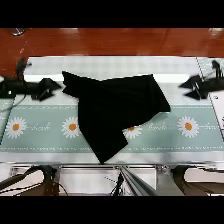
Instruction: Fold the shirts.
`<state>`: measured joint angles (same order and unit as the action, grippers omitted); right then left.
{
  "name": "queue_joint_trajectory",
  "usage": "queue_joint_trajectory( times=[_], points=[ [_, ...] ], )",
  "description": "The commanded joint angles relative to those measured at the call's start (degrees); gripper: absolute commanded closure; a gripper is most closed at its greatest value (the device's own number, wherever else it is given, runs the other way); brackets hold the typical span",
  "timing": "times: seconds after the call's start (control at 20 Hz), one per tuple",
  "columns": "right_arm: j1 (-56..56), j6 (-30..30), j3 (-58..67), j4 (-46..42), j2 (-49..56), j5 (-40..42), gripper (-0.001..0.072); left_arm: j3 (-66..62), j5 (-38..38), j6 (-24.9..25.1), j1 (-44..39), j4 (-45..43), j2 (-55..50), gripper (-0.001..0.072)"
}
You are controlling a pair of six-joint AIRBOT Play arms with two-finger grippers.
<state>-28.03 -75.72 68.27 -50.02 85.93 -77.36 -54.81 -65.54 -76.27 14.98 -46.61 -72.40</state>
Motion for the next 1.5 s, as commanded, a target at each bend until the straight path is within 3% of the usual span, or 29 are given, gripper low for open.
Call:
queue_joint_trajectory(
  times=[0.0,0.15,0.5,0.8,0.85,0.9,0.95,1.25,1.45],
  points=[
    [-2.54,0.24,-15.47,-4.44,-7.06,1.05,0.0093,12.33,-6.95,-1.38,4.02,-1.53,3.54,0.0004],
    [-1.99,2.1,-24.57,-0.04,-10.67,6.67,0.0093,21.92,-3.8,1.75,0.37,5.62,4.87,0.0004],
    [-1.97,2.99,-25.14,1.92,-10.69,6.01,0.0093,25.42,10.69,1.09,-17.07,13.49,1.33,0.0005],
    [-1.97,4.46,-25.14,1.95,-10.69,5.57,0.0093,25.27,11.17,0.35,-19.67,13.68,-1.44,0.0009],
    [-1.97,4.48,-25.14,1.97,-10.69,5.75,0.0093,25.27,11.17,0.42,-19.65,13.68,-1.46,0.008],
    [-1.97,4.48,-25.14,2.03,-10.69,5.86,0.0093,25.27,11.17,1.29,-19.65,13.68,-1.44,0.0416],
    [-1.97,4.46,-25.14,2.19,-10.69,5.84,0.0093,25.16,11.17,2.71,-19.65,13.81,-1.44,0.0669],
    [3.32,4.48,-25.14,3.28,-10.67,7.74,0.0093,23.96,11.15,5.14,-19.54,15.5,-1.44,0.0681],
    [10.05,4.2,-25.11,9.94,-10.64,15.47,0.0093,23.63,11.1,5.11,-19.65,16.04,-1.44,0.0681]
  ],
)
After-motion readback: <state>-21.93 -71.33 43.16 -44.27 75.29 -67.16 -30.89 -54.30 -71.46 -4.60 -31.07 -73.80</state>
